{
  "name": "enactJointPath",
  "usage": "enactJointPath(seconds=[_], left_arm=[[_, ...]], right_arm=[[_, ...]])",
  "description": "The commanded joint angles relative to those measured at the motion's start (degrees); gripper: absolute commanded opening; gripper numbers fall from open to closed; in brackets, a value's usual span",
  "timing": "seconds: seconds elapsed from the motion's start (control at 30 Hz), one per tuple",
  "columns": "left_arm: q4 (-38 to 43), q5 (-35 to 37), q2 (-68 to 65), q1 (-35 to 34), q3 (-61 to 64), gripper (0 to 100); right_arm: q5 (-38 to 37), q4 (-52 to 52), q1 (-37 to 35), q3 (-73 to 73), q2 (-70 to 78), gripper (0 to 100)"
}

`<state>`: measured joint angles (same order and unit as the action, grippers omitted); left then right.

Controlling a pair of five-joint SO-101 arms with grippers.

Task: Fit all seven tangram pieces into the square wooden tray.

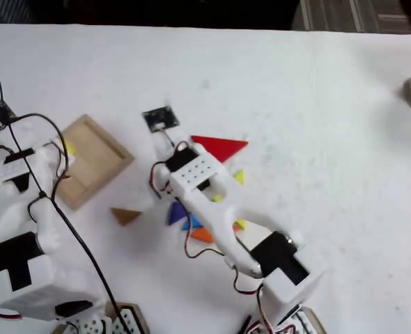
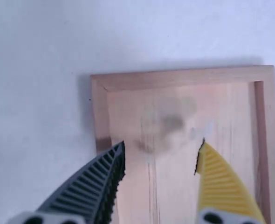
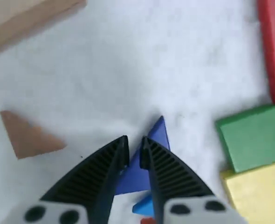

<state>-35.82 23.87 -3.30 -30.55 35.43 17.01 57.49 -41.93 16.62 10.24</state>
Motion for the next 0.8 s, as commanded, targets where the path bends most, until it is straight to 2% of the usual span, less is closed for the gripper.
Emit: enactJointPath(seconds=[0.0, 0.17, 0.27, 0.43, 0.77], left_arm=[[1.41, -0.09, 2.95, 0.48, -0.44, 27], [1.41, -2.64, 2.95, 0.57, -0.53, 27], [1.49, -2.64, 2.95, 0.66, -0.62, 27], [3.16, -2.73, 2.95, 0.66, -0.26, 27], [3.25, -2.73, 2.95, 0.66, -0.18, 27]], right_arm=[[6.59, -0.66, 2.59, 0.88, -3.74, 6.2], [16.35, -0.92, 3.65, 1.76, -3.65, 21.0], [17.23, -1.01, 0.22, 3.78, -3.65, 26.5], [17.67, -1.19, -3.03, 4.57, -3.65, 27.3], [17.67, -1.45, -3.91, 4.57, -1.71, 27.2]])
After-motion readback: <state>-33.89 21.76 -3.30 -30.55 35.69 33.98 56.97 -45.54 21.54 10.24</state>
